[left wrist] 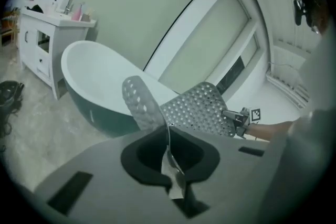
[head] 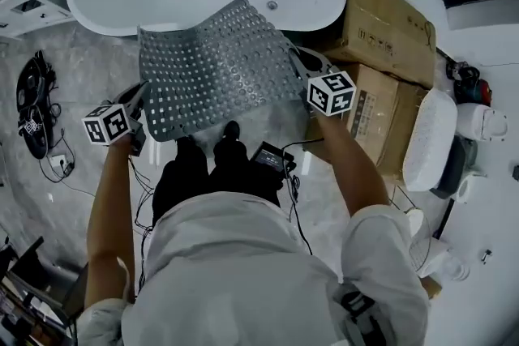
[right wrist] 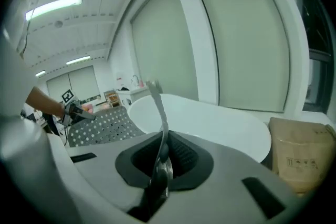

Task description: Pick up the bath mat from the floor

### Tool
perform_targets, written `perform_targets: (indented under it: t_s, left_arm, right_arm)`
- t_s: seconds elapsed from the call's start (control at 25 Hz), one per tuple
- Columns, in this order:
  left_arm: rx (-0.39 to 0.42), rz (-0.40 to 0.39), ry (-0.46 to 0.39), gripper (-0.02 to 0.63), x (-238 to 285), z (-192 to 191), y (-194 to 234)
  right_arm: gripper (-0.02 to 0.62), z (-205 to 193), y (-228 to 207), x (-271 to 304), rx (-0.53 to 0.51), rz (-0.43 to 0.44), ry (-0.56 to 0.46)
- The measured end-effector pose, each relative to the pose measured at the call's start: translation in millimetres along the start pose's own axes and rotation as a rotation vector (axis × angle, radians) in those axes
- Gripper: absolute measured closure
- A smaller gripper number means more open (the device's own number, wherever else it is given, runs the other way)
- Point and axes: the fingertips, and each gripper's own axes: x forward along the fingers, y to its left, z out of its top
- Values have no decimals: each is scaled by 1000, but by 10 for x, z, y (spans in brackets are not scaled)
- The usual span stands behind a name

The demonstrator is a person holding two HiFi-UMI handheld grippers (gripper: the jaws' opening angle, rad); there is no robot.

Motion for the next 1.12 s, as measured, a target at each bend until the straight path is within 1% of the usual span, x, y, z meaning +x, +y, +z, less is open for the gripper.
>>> perform_targets:
  t_s: [0.12, 0.2, 0.24, 0.32, 0.4, 0.48, 0.56, 0.72, 0.88, 1.0, 1.12]
  left_arm:
    - [2, -65, -84, 586, -281, 423, -350]
    - [6, -103, -160, 586, -494, 718, -612]
    - [23, -113, -196, 586, -622, 872, -744]
    - [92, -117, -260, 586, -909, 1206, -1018]
    - [184, -122, -321, 586, -1206, 1533, -1337]
    - [266, -141, -377, 586, -1468, 1805, -1687]
    - [323, -158, -414, 586, -1665, 1992, -1995]
    - [390, -177, -455, 586, -1907, 2128, -2496]
    - [401, -222, -490, 586, -2093, 2134, -2880]
    - [433, -249, -516, 586, -2266, 2114, -3004]
    - [452, -266, -539, 586, -2478, 2033, -2992]
  right_arm:
    - [558, 506, 87, -291, 42, 26, -114]
    - [558, 807, 184, -496, 47, 38, -180]
    - [558, 947, 239, -612, 40, 39, -210]
    - [558, 1224, 360, -844, 16, 42, -269]
    - [558, 1465, 479, -1061, 11, 55, -327]
    - [557, 1666, 554, -1250, 44, 77, -377]
    - [558, 1857, 598, -1435, 64, 87, -430]
    - [558, 2164, 718, -1849, 1, 83, -511]
    - [558, 2314, 890, -2233, -56, 71, -558]
    - [558, 2356, 1087, -2442, -80, 52, -594]
    - [558, 2343, 1330, -2573, -81, 37, -618]
